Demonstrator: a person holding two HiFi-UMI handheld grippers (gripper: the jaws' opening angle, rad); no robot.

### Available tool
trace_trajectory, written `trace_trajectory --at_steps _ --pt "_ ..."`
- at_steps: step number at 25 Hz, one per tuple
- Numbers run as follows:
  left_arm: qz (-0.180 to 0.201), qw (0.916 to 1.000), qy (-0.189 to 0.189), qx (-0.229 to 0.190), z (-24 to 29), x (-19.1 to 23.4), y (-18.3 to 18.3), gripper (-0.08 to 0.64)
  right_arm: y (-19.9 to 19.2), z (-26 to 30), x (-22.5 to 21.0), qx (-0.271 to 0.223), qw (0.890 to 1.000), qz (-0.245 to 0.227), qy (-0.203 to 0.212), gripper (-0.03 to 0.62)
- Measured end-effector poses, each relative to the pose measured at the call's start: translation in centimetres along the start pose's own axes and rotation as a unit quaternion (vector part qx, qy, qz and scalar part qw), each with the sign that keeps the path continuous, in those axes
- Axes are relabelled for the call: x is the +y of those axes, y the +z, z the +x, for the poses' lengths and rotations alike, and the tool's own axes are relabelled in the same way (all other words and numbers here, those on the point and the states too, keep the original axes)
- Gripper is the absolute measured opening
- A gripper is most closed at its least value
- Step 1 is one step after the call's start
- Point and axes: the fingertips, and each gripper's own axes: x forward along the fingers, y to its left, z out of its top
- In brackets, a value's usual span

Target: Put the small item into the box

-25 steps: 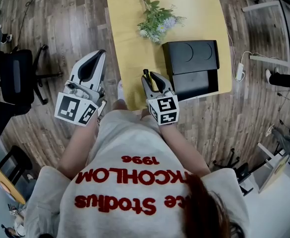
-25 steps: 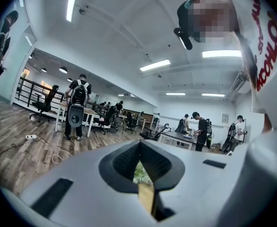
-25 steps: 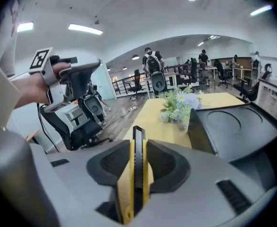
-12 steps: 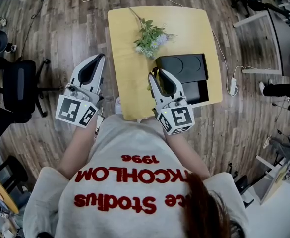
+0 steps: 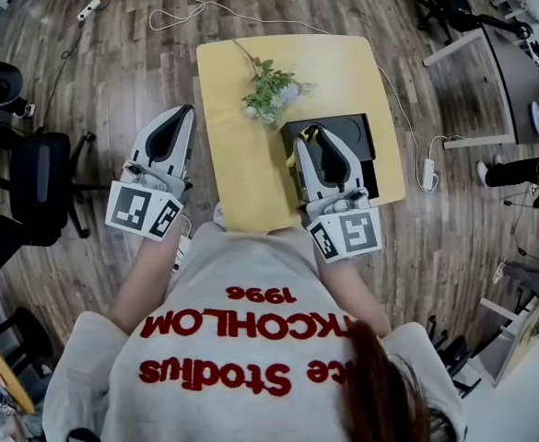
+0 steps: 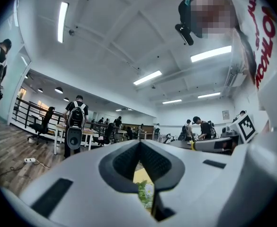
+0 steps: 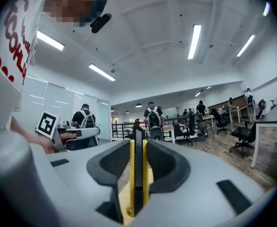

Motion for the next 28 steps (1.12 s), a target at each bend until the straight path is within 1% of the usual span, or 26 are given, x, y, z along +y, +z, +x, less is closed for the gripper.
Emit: trace_trajectory --at_steps 4,8,13,18,22,25,28 --pt "-0.008 0.9998 -0.019 0.004 1.4 -0.9 -0.3 0.006 0.6 -1.3 -1.9 -0.002 0.999 -0.001 -0.033 0.117" --pt "-0.017 0.9983 -0.054 0.014 3.3 -2.8 -1.5 0.006 0.2 -3.4 -4.3 0.002 0.997 0.003 -0.081 0.117" --pt "-0.023 0.9951 -0.096 0.006 5.6 -5.5 -1.8 0.006 0.2 -7.0 -7.1 0.000 0.990 0.007 -0.143 0.117" --pt "-0.028 0.9901 -0.137 0.015 7.5 -8.4 -2.8 0.006 -0.1 -10.2 -8.9 -0.001 0.982 0.011 -0.190 0.117" --pt "-0.030 0.9870 -0.157 0.019 8.4 -10.2 -3.1 0.006 -0.3 -11.5 -9.7 0.005 0.979 0.016 -0.201 0.117" --pt "-0.032 0.9857 -0.163 0.029 8.7 -11.0 -3.8 0.006 -1.5 -11.7 -9.8 0.022 0.981 0.012 -0.194 0.117" --pt "-0.035 0.9850 -0.164 0.041 9.0 -11.3 -5.0 0.006 -3.7 -11.4 -10.1 0.054 0.982 -0.004 -0.180 0.117"
